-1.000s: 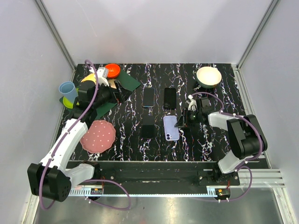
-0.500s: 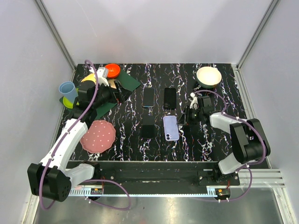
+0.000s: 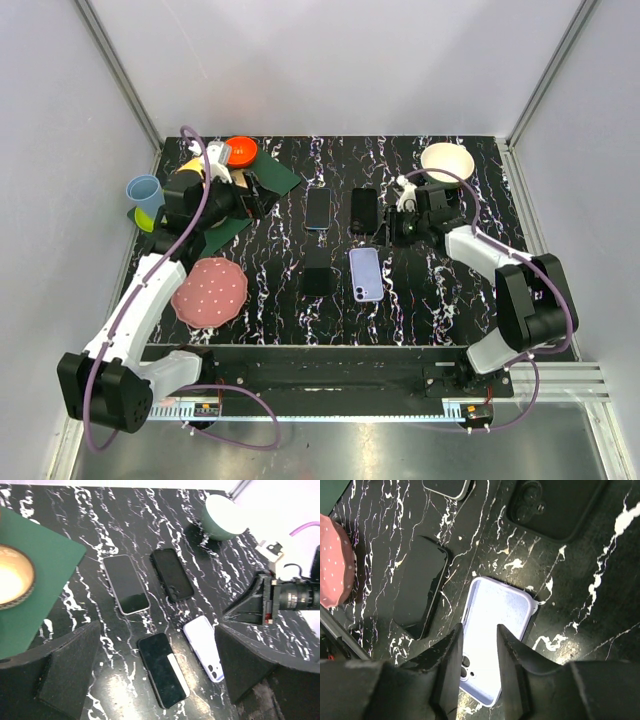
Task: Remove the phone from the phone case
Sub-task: Reset both arms
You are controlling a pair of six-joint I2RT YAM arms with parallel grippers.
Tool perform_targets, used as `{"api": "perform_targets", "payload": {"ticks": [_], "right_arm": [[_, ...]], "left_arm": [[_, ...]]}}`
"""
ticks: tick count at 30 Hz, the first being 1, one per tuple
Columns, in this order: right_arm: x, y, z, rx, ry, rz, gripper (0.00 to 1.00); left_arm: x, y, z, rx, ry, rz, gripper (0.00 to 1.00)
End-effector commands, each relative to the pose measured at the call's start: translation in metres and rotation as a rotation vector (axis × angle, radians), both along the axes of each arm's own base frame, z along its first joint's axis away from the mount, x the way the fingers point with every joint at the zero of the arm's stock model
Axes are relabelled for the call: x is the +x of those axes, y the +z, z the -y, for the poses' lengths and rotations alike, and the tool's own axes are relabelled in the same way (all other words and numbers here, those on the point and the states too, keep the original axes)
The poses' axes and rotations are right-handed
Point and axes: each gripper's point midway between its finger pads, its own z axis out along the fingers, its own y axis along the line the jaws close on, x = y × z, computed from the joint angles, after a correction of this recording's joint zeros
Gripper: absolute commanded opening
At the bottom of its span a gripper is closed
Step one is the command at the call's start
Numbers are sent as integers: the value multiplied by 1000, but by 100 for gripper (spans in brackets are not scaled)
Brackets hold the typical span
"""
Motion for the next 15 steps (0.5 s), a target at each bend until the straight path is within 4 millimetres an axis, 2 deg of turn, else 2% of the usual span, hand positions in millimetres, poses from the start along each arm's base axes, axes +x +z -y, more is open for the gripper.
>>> {"api": "perform_targets", "payload": {"ticks": [1,3,4,6,7,8,9,11,12,14,15], "right_arm": [[16,34,3,-66,40,158,49],[19,47,7,-97,53,229,57],[19,63,10,-99,47,281,66],[18,78,12,-119,70,338,75],[16,92,14,-122,72,375,79],[12,97,16,-143,99,388,91],[11,117,17,-141,104,436,97],[11,131,24,-171,77,462,100],[12,148,28,-176,52,506,100],[18,164,43,-215,-49,543,100],[17,180,51,-222,-93,585,100]], "left_arm": [[6,45,-25,103,95,166,99],[6,45,-36,171,127,185,99],[5,47,-40,192,138,194,99],[5,45,-49,257,159,209,99],[3,48,-53,274,171,222,99],[2,46,-58,312,179,233,99],[1,50,-67,337,219,250,99],[1,44,-83,408,281,258,99],[-3,46,-89,423,305,272,99],[-7,38,-97,464,312,283,99],[-11,41,-102,465,329,296,99]]}}
